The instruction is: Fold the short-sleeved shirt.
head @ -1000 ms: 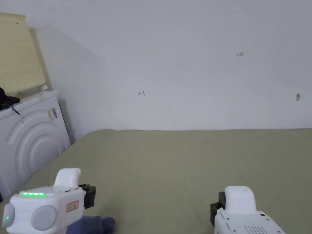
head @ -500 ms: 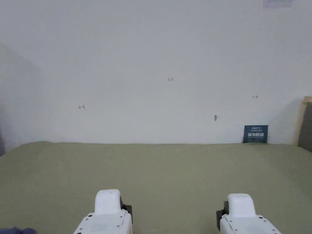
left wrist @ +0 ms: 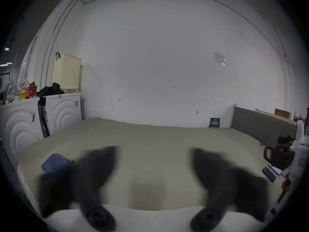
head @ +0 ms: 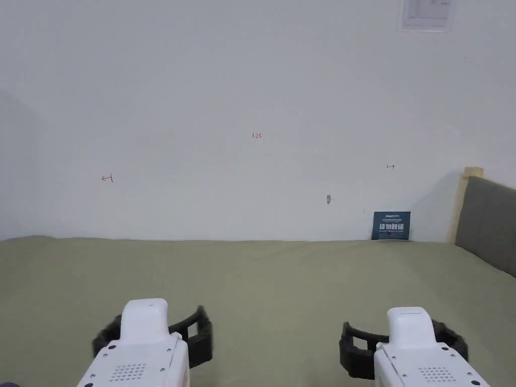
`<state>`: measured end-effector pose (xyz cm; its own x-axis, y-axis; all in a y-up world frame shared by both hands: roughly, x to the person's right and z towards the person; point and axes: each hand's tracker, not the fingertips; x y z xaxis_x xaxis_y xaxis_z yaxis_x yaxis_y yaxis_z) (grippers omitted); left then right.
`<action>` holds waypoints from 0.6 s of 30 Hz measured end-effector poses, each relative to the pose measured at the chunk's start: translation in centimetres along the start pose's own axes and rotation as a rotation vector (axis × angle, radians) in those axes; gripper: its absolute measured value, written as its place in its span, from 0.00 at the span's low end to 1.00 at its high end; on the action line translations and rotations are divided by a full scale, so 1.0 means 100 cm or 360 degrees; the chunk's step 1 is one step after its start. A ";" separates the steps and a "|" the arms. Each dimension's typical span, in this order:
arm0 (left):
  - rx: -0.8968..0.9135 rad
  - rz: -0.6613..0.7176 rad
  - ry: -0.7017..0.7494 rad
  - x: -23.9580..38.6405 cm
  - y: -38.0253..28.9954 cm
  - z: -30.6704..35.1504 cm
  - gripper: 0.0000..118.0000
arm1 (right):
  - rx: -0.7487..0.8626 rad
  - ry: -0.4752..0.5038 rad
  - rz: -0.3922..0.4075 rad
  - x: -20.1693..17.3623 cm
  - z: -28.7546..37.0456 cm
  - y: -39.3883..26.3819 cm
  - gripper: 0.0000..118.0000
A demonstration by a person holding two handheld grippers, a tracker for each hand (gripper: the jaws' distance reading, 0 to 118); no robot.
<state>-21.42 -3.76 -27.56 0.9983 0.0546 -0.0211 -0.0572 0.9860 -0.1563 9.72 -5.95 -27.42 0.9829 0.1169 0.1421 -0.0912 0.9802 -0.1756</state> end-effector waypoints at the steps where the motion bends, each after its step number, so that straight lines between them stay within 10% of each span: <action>1: 0.0016 0.0004 -0.0004 -0.002 0.004 0.000 1.00 | 0.0182 -0.0055 -0.0039 0.003 0.006 0.001 0.99; 18: 0.0018 -0.0073 -0.0004 -0.007 0.006 0.002 1.00 | 0.0111 0.0025 -0.0136 0.012 0.011 0.005 1.00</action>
<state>-22.14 -3.16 -27.47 0.9999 0.0094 -0.0114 -0.0110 0.9893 -0.1457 10.66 -5.16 -26.31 0.9900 0.0301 0.1381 -0.0170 0.9953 -0.0953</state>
